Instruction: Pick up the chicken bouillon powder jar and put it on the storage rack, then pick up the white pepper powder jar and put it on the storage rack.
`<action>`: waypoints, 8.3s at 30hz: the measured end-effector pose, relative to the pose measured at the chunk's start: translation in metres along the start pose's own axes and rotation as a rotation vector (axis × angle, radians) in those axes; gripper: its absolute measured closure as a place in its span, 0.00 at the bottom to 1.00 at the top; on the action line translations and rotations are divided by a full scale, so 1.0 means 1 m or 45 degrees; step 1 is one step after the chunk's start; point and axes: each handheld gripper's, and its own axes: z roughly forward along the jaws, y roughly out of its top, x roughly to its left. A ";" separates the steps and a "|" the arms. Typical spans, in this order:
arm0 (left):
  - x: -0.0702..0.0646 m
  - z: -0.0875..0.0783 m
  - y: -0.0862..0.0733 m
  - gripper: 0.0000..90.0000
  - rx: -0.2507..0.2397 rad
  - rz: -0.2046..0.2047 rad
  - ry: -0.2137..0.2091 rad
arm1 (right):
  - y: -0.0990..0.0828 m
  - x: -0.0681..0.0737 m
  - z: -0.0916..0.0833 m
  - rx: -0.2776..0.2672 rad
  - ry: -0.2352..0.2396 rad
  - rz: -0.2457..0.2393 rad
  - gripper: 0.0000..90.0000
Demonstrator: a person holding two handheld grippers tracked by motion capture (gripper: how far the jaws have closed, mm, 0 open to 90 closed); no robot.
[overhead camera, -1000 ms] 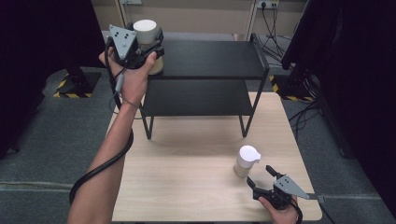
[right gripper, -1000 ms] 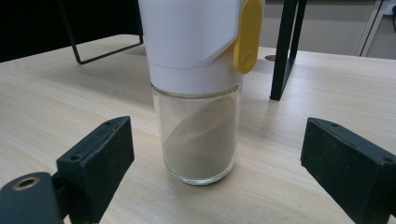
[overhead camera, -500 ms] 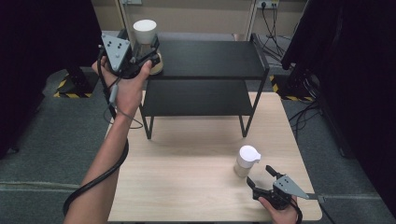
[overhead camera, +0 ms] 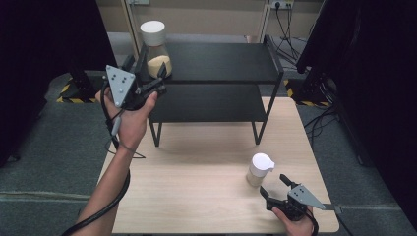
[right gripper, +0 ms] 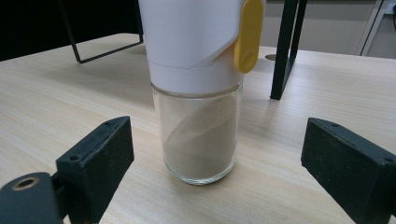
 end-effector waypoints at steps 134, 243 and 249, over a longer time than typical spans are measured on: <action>-0.034 -0.127 -0.204 0.14 0.427 -0.133 -0.210 | 0.021 -0.010 0.014 0.025 0.101 -0.025 0.10; -0.036 -0.126 -0.204 0.14 0.435 -0.134 -0.201 | 0.148 0.019 0.062 -0.455 -0.065 -0.045 0.34; -0.036 -0.126 -0.204 0.14 0.435 -0.136 -0.200 | 0.158 0.019 0.064 -0.475 -0.069 -0.044 0.34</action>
